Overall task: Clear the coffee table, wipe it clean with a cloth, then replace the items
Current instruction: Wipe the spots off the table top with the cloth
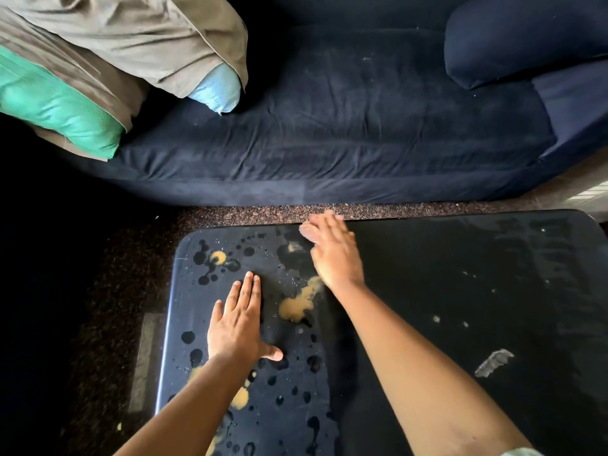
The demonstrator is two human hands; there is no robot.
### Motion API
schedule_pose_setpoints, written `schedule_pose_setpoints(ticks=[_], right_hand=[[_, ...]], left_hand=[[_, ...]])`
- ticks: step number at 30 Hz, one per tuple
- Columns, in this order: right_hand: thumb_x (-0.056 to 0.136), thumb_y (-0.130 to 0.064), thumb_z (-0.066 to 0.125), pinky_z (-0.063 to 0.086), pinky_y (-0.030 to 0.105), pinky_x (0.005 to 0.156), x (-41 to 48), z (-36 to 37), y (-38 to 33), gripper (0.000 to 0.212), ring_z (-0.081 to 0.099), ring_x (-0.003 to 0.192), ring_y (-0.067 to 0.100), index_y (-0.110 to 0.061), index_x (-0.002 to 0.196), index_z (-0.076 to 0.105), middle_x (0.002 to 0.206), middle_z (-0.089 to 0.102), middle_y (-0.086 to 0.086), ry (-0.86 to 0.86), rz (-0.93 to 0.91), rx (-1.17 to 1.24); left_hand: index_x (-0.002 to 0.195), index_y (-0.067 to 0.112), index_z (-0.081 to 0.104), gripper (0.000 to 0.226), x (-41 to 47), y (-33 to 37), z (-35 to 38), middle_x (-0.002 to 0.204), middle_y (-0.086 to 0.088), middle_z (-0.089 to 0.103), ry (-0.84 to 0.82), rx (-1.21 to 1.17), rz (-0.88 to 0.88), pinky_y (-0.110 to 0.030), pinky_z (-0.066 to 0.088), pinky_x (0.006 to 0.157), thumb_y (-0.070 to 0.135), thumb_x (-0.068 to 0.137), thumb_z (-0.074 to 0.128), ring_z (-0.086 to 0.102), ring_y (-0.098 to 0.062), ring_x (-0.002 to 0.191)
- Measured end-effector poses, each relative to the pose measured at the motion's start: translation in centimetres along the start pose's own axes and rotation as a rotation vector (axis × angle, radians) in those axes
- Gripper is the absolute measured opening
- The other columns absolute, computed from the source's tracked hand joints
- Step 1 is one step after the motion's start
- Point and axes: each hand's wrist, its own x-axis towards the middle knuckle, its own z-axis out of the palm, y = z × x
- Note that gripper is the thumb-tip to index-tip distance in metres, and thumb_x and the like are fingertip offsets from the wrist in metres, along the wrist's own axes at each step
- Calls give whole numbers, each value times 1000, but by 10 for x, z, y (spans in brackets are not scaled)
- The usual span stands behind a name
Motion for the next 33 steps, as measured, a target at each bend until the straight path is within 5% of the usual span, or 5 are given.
schedule_pose_setpoints(ticks=[5, 13, 20, 28, 33], right_hand=[[94, -17, 43, 5, 37, 117, -16, -12, 25, 64, 1, 147, 17, -15, 151, 15, 160, 3, 1, 41, 209, -7], [93, -20, 47, 6, 39, 119, -33, 19, -35, 67, 0, 147, 16, -19, 152, 15, 160, 4, -2, -110, -159, -18], [91, -16, 46, 8, 39, 117, -36, -4, 22, 67, 3, 147, 18, -16, 151, 16, 160, 6, 0, 56, 245, 7], [90, -17, 49, 9, 41, 118, -63, 26, -43, 68, 2, 147, 18, -17, 151, 17, 160, 8, -1, -90, -143, 45], [91, -17, 48, 10, 40, 117, -70, 5, 14, 66, 4, 147, 19, -15, 151, 18, 160, 7, 1, 52, 199, 41]], left_hand=[[145, 15, -27, 143, -3, 1, 3, 155, 5, -28, 15, -27, -26, -39, 0, 120, 69, 57, 72, -19, -15, 145], [146, 15, -26, 142, -5, 5, 1, 156, 4, -26, 4, -32, -35, -39, 2, 121, 66, 58, 74, -17, -16, 145], [146, 15, -26, 142, -5, 1, 2, 156, 5, -26, 11, -45, -23, -39, 3, 120, 66, 58, 74, -17, -15, 145], [147, 15, -23, 142, -5, 2, 3, 157, 4, -23, 19, -46, -19, -38, 4, 120, 66, 57, 75, -16, -15, 146], [147, 15, -24, 143, -6, 0, 2, 157, 4, -24, 19, -58, -15, -39, 3, 120, 65, 56, 75, -16, -16, 146]])
